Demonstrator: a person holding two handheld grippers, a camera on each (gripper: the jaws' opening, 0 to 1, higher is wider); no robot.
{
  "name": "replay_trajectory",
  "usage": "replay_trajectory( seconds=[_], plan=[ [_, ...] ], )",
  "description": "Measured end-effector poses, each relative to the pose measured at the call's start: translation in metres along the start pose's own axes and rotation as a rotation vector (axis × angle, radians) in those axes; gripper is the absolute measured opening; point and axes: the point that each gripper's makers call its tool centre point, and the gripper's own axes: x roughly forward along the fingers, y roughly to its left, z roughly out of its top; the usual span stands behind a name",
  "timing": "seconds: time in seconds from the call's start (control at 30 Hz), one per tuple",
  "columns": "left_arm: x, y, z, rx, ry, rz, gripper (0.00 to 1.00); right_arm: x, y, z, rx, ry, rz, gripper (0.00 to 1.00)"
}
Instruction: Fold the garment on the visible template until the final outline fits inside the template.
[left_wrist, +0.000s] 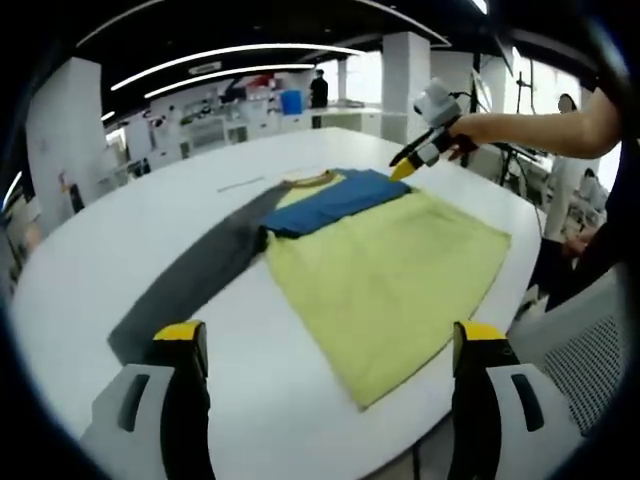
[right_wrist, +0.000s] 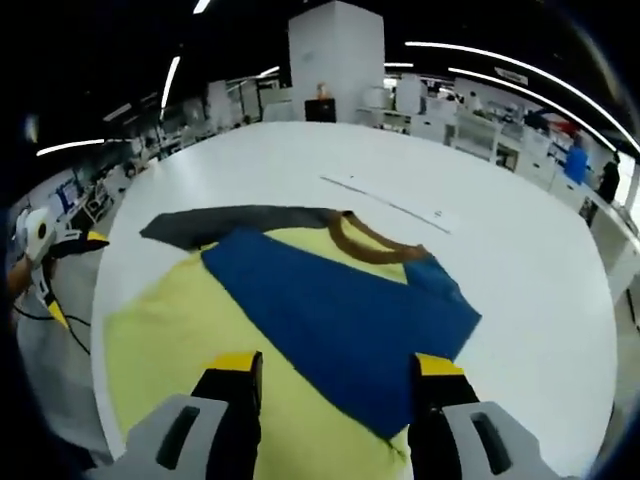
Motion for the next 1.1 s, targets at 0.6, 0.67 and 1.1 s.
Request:
replay_trajectory(
  seconds=[0.6, 0.67, 1.1],
  plan=[
    [0.0, -0.004, -0.002, -0.002, 0.006, -0.002, 0.99, -0.009, -0.025, -0.053, 0.017, 0.085, -0.071, 0.29],
    [-0.001, -0.003, -0.002, -0.005, 0.005, 0.0, 0.99, -0.008, -0.026, -0.057, 0.01, 0.094, -0.076, 0.27],
    [-0.001, -0.003, -0.004, -0.015, 0.01, 0.002, 0.99, -0.006, -0.04, -0.065, -0.022, 0.109, -0.153, 0.02]
  ],
)
